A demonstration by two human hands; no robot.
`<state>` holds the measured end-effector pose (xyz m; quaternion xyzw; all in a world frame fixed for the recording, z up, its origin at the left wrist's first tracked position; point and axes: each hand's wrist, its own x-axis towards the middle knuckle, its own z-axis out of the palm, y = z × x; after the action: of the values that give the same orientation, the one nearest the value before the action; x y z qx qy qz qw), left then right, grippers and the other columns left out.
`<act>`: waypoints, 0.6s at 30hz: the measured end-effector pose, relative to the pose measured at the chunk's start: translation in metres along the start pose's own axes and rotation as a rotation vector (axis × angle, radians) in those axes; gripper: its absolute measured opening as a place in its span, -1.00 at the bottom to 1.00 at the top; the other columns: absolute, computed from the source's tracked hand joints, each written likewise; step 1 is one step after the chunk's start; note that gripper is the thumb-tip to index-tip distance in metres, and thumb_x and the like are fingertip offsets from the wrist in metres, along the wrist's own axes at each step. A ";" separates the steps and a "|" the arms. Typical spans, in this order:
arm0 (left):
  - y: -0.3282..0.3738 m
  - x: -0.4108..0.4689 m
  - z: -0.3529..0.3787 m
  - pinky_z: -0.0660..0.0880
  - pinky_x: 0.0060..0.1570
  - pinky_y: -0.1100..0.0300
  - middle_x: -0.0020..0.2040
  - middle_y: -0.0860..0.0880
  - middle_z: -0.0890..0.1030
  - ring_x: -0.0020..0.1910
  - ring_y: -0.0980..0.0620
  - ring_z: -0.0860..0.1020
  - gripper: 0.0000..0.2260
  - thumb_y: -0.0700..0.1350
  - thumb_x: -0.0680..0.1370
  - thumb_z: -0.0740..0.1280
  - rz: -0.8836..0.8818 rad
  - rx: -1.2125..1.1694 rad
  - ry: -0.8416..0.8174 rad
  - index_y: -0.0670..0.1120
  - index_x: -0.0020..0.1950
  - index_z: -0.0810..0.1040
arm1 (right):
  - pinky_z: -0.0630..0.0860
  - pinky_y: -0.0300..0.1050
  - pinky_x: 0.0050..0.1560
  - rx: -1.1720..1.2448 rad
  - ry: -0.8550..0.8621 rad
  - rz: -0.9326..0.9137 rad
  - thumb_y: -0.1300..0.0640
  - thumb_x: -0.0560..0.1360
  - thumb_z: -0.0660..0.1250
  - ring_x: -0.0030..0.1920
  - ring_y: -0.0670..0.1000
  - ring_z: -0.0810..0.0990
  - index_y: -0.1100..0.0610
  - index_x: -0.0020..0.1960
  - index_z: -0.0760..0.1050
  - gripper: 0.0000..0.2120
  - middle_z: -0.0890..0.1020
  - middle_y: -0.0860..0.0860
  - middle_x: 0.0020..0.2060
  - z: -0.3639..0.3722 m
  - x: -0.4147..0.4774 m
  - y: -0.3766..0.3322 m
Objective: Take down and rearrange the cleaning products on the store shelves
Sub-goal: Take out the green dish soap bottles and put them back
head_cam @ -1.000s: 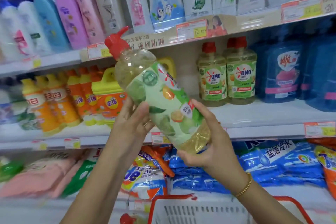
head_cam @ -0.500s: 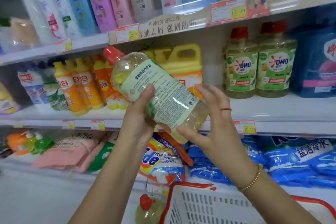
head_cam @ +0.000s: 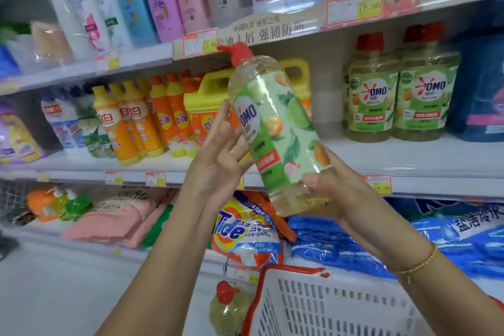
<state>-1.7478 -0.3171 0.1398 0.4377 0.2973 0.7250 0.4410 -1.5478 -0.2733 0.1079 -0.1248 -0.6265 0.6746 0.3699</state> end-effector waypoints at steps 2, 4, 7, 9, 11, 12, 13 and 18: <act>-0.002 0.002 -0.005 0.58 0.00 0.01 0.18 -0.08 0.60 0.11 -0.06 0.60 -0.11 0.10 0.06 0.66 -0.022 -0.081 0.036 0.03 0.36 0.47 | 0.54 0.28 0.05 0.273 -0.089 0.165 -0.06 0.19 0.54 0.11 0.25 0.60 0.12 0.34 0.41 -0.23 0.59 0.25 0.14 -0.004 -0.003 0.003; -0.003 0.004 -0.010 0.60 -0.03 -0.03 0.07 -0.12 0.65 0.03 -0.08 0.64 -0.26 0.03 0.02 0.69 -0.036 -0.188 0.056 -0.09 0.16 0.62 | 0.53 0.28 0.02 0.424 -0.208 0.258 -0.13 0.25 0.50 0.14 0.28 0.57 0.13 0.25 0.51 -0.36 0.57 0.25 0.17 -0.003 -0.007 0.001; 0.000 -0.001 -0.011 0.63 -0.13 -0.08 -0.05 -0.14 0.70 -0.06 -0.10 0.68 -0.58 0.01 0.12 0.61 -0.089 -0.216 0.031 -0.14 -0.09 0.72 | 0.56 0.26 -0.02 0.539 -0.343 0.368 -0.25 0.40 0.28 0.12 0.26 0.59 0.09 0.22 0.55 -0.45 0.57 0.19 0.20 0.006 -0.011 -0.007; 0.004 -0.004 -0.011 0.63 -0.20 -0.07 -0.08 -0.15 0.70 -0.11 -0.10 0.69 -0.61 0.14 0.27 0.41 -0.183 -0.196 0.051 -0.15 -0.14 0.73 | 0.60 0.20 -0.08 0.581 -0.391 0.431 -0.29 0.42 0.19 0.04 0.30 0.61 0.12 0.25 0.53 -0.40 0.58 0.21 0.18 0.014 -0.010 -0.015; 0.006 -0.004 -0.014 0.63 -0.22 -0.09 -0.07 -0.15 0.70 -0.10 -0.11 0.69 -0.52 0.23 0.33 0.31 -0.283 -0.172 0.106 -0.16 -0.14 0.73 | 0.61 0.15 -0.10 0.588 -0.416 0.470 -0.33 0.41 0.18 -0.02 0.36 0.61 0.13 0.27 0.50 -0.35 0.57 0.25 0.18 0.021 -0.009 -0.022; 0.006 -0.004 -0.016 0.62 -0.21 -0.11 -0.04 -0.16 0.70 -0.08 -0.12 0.69 -0.50 0.25 0.30 0.36 -0.328 -0.149 0.121 -0.16 -0.11 0.73 | 0.59 0.14 -0.07 0.574 -0.421 0.484 -0.34 0.40 0.18 -0.01 0.38 0.60 0.13 0.27 0.50 -0.33 0.56 0.26 0.18 0.022 -0.008 -0.024; 0.007 -0.005 -0.017 0.62 -0.19 -0.13 0.00 -0.17 0.69 -0.05 -0.14 0.68 -0.48 0.24 0.23 0.45 -0.367 -0.116 0.119 -0.16 -0.06 0.72 | 0.59 0.12 -0.04 0.563 -0.426 0.496 -0.35 0.39 0.18 0.00 0.39 0.59 0.14 0.26 0.51 -0.32 0.56 0.28 0.19 0.021 -0.007 -0.025; 0.022 0.000 -0.037 0.62 -0.07 -0.09 0.04 -0.10 0.69 -0.02 -0.06 0.68 -0.27 0.29 -0.08 0.62 -0.431 0.190 0.072 -0.02 0.00 0.71 | 0.55 0.18 0.05 0.615 -0.496 0.526 -0.31 0.40 0.23 0.11 0.37 0.55 0.16 0.29 0.49 -0.33 0.51 0.27 0.25 0.008 -0.002 -0.017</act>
<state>-1.7891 -0.3287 0.1419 0.3773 0.4662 0.5979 0.5318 -1.5455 -0.2821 0.1244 0.0010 -0.4142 0.9090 0.0457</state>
